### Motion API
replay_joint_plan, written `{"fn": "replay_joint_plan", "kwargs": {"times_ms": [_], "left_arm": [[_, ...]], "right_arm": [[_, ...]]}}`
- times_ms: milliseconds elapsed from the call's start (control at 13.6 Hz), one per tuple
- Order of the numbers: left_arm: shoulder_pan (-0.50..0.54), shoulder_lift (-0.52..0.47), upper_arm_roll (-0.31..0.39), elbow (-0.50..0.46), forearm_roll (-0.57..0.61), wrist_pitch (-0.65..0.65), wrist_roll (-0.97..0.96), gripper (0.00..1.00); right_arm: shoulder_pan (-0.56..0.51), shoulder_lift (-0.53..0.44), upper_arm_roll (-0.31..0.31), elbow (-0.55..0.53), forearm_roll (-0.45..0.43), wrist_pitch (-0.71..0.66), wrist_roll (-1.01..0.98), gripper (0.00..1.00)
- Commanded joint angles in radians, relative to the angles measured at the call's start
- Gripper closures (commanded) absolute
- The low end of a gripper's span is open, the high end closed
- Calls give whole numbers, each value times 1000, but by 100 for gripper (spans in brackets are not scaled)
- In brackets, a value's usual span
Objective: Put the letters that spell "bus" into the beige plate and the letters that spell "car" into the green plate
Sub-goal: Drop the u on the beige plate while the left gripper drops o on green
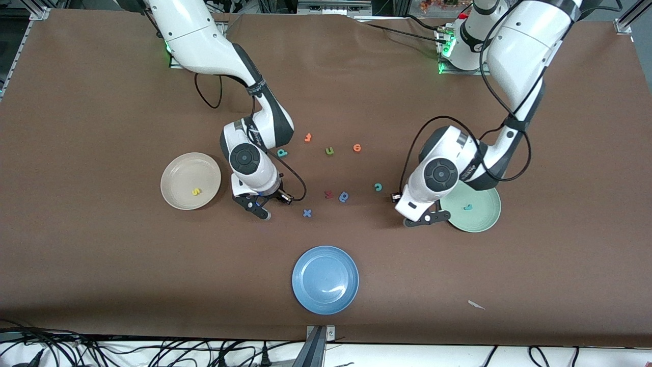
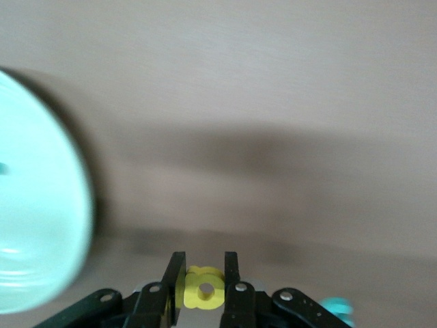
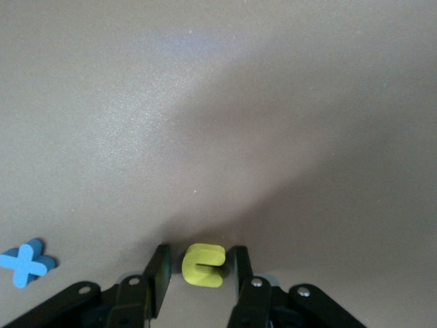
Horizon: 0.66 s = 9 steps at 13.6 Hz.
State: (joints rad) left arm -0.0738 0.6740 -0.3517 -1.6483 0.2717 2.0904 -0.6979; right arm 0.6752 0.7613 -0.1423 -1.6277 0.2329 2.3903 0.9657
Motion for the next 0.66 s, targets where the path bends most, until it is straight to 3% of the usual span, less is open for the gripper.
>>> {"fn": "replay_joint_plan", "kwargs": {"times_ms": [0,369,443,516,590], "left_arm": [[78,-40,-4,-22,47,-55,139,94],[209,-8,-3,-31,49,-66,262,93],[206,1,-3,-31,49,-62,259,86],[204,7,-3,-31,47,-62,258,77],[207,7,-3,-33,47,-62,259,31]], "right_arm": [[0,-22,4,-43,26,33,-31,66],[-3,-55,-3,-26,25,-32,-80,76],[-5,-78,-20,-26,23,-78,-134,79],[-6,-101,-51,-27,23,-138,-197,80],[-6,-120,-71,-31,25,-192,-247,81]]}}
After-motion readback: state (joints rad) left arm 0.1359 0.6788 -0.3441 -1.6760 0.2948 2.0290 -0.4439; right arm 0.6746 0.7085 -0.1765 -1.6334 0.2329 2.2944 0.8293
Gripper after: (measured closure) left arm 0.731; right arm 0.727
